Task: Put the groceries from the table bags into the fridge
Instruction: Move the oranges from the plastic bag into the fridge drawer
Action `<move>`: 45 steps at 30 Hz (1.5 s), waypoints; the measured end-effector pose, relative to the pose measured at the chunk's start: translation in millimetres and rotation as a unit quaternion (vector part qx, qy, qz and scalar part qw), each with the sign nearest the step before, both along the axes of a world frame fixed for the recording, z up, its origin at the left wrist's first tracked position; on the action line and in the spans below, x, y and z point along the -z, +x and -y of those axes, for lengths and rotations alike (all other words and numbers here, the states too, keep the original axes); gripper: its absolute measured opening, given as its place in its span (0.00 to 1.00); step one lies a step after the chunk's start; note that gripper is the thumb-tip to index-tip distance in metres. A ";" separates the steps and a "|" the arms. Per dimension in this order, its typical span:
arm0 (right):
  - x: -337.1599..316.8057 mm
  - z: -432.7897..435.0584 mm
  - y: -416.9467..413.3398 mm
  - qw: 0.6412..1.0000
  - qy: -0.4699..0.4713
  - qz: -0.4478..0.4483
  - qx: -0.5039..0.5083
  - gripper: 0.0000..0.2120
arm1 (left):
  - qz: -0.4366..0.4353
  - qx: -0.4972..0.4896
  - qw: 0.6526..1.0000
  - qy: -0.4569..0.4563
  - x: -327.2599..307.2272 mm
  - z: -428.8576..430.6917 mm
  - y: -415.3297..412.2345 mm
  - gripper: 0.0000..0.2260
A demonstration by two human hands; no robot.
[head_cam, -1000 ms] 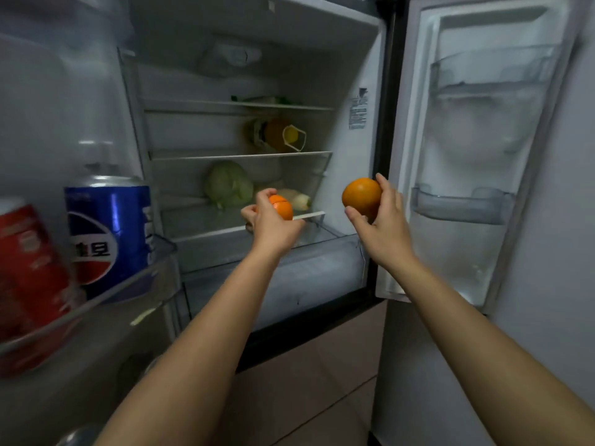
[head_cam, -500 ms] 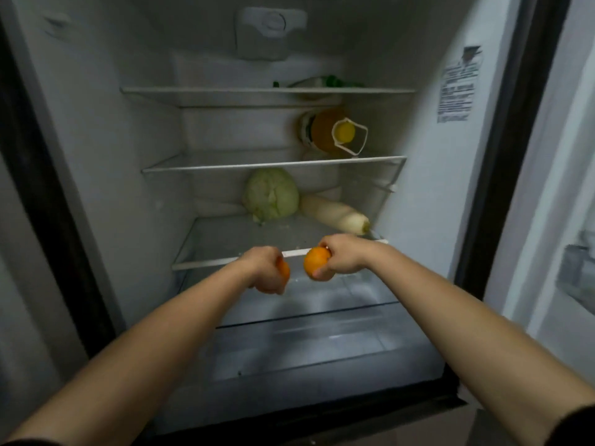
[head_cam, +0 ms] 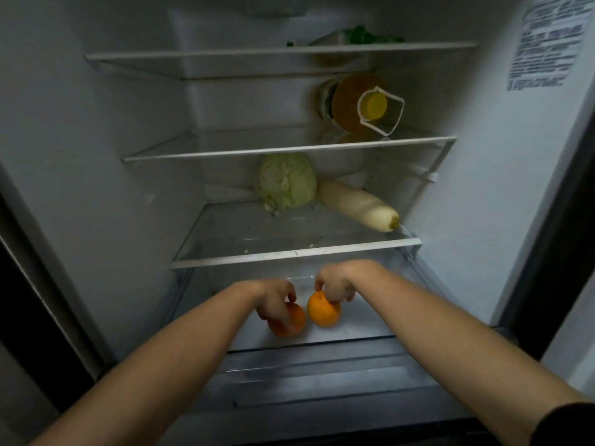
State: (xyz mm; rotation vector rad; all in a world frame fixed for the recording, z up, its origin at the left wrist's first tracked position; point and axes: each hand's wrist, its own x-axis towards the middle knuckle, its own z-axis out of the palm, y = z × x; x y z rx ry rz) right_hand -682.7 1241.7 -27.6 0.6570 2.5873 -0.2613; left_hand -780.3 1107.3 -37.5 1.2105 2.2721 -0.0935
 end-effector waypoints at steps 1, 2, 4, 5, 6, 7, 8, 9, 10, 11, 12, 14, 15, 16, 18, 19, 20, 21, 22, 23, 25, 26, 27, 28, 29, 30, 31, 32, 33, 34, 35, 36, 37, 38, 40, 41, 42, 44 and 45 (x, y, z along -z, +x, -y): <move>0.3 -0.2 1.4 1.000 0.000 0.007 0.001 0.23 | 0.011 -0.002 1.000 0.000 0.7 -0.6 -1.4 0.33; -1.2 -0.5 3.4 1.000 -0.001 0.005 0.003 0.23 | 0.020 -0.003 1.000 0.002 -0.3 -0.7 -2.8 0.32; -7.5 -0.9 8.4 1.000 -0.003 -0.023 0.003 0.23 | 0.007 0.004 1.000 0.029 -7.4 1.6 -5.9 0.30; -11.1 -2.8 10.8 0.999 0.005 -0.050 0.000 0.23 | -0.018 0.008 0.998 0.062 -12.8 3.4 -7.9 0.28; -15.2 -4.3 13.8 0.997 0.018 -0.080 -0.002 0.23 | -0.048 0.011 0.993 0.104 -18.9 5.6 -9.5 0.26; -19.2 -6.2 17.1 0.993 0.030 -0.111 -0.003 0.22 | -0.073 0.008 0.987 0.143 -24.3 8.3 -11.8 0.23; -23.4 -6.6 21.0 0.989 0.036 -0.143 -0.002 0.21 | -0.095 0.006 0.980 0.172 -29.7 11.9 -12.1 0.21; -27.0 -6.9 24.8 0.984 0.039 -0.176 0.000 0.18 | -0.118 0.004 0.975 0.190 -34.0 15.2 -11.3 0.19; -30.4 -6.4 28.7 0.977 0.046 -0.210 0.002 0.15 | -0.143 0.002 0.969 0.201 -38.2 19.2 -9.1 0.17; -33.4 -5.4 32.2 0.967 0.060 -0.247 0.001 0.13 | -0.172 -0.002 0.962 0.214 -41.8 23.1 -6.5 0.16; -36.7 -3.4 35.1 0.956 0.079 -0.283 0.003 0.13 | -0.203 -0.007 0.951 0.232 -46.2 27.3 -2.9 0.14; -43.2 1.5 38.2 0.929 0.108 -0.354 0.006 0.13 | -0.255 -0.026 0.922 0.290 -54.0 37.6 4.7 0.13; -46.4 3.9 38.2 0.915 0.112 -0.387 0.005 0.14 | -0.273 -0.039 0.905 0.324 -56.9 43.4 8.3 0.14; -49.2 6.5 37.9 0.903 0.113 -0.415 -0.001 0.14 | -0.289 -0.052 0.889 0.351 -59.5 49.7 12.9 0.15; -52.0 10.0 35.2 0.884 0.114 -0.454 -0.021 0.16 | -0.311 -0.082 0.861 0.394 -59.2 63.1 20.6 0.18; -53.0 11.5 33.5 0.879 0.111 -0.462 -0.031 0.18 | -0.325 -0.098 0.846 0.412 -57.9 69.8 23.8 0.18; -53.6 13.1 31.7 0.877 0.106 -0.466 -0.039 0.20 | -0.340 -0.113 0.831 0.425 -56.2 77.0 26.5 0.19; -54.0 14.8 30.1 0.875 0.100 -0.472 -0.043 0.22 | -0.356 -0.125 0.819 0.433 -54.4 84.1 28.9 0.20; -54.7 16.5 29.4 0.873 0.095 -0.477 -0.045 0.23 | -0.370 -0.134 0.809 0.436 -52.9 91.2 31.8 0.21; -56.0 18.3 29.4 0.870 0.092 -0.481 -0.048 0.24 | -0.380 -0.143 0.803 0.436 -51.3 98.2 34.5 0.23; -58.8 24.1 33.3 0.866 0.095 -0.488 -0.055 0.25 | -0.389 -0.166 0.798 0.430 -50.1 112.0 44.6 0.26; -59.5 28.4 37.2 0.865 0.094 -0.490 -0.053 0.26 | -0.395 -0.173 0.795 0.427 -49.9 118.9 52.0 0.28; -58.9 34.3 42.8 0.864 0.090 -0.493 -0.049 0.27 | -0.401 -0.177 0.792 0.425 -48.6 126.7 59.9 0.29; -57.8 42.5 50.0 0.862 0.083 -0.497 -0.044 0.29 | -0.406 -0.178 0.790 0.424 -46.9 135.6 68.9 0.29; -56.7 51.7 57.6 0.861 0.073 -0.503 -0.038 0.31 | -0.412 -0.175 0.787 0.424 -45.5 145.8 78.7 0.29; -56.0 63.0 66.3 0.859 0.066 -0.507 -0.032 0.32 | -0.420 -0.173 0.783 0.425 -44.1 156.9 89.8 0.29; -54.8 75.3 75.3 0.855 0.063 -0.514 -0.028 0.33 | -0.424 -0.170 0.780 0.427 -42.2 167.7 100.3 0.28; -52.1 96.5 87.7 0.850 0.069 -0.522 -0.026 0.34 | -0.428 -0.171 0.776 0.431 -39.3 186.9 115.8 0.27; -48.5 110.2 96.6 0.842 0.075 -0.534 -0.021 0.34 | -0.427 -0.169 0.776 0.433 -36.1 198.1 128.0 0.27; -45.1 119.0 103.3 0.834 0.076 -0.547 -0.011 0.34 | -0.419 -0.168 0.778 0.437 -33.5 204.2 138.4 0.26; -39.8 137.0 113.2 0.824 0.077 -0.562 -0.003 0.34 | -0.411 -0.171 0.778 0.443 -30.3 220.6 153.4 0.26; -32.2 159.6 123.9 0.813 0.076 -0.577 0.003 0.33 | -0.406 -0.170 0.778 0.448 -26.1 242.4 170.4 0.26; -24.2 184.5 134.9 0.804 0.074 -0.590 0.009 0.33 | -0.406 -0.169 0.775 0.454 -20.4 266.6 187.2 0.26; -15.7 210.1 144.9 0.797 0.070 -0.600 0.014 0.33 | -0.412 -0.166 0.771 0.456 -13.6 293.2 204.6 0.25; 3.3 265.8 164.4 0.785 0.058 -0.617 0.016 0.33 | -0.439 -0.158 0.762 0.450 3.4 353.3 236.2 0.24; 12.2 294.9 172.9 0.780 0.050 -0.623 0.014 0.33 | -0.449 -0.159 0.762 0.438 10.1 385.1 249.7 0.24; 20.1 324.8 179.9 0.779 0.041 -0.625 0.008 0.32 | -0.454 -0.169 0.766 0.423 15.4 418.2 261.2 0.25; 30.4 386.2 189.6 0.789 0.029 -0.613 -0.021 0.33 | -0.465 -0.209 0.767 0.390 23.3 486.6 278.9 0.26; 33.6 417.3 192.5 0.794 0.029 -0.605 -0.042 0.33 | -0.470 -0.232 0.767 0.371 25.1 520.8 286.3 0.26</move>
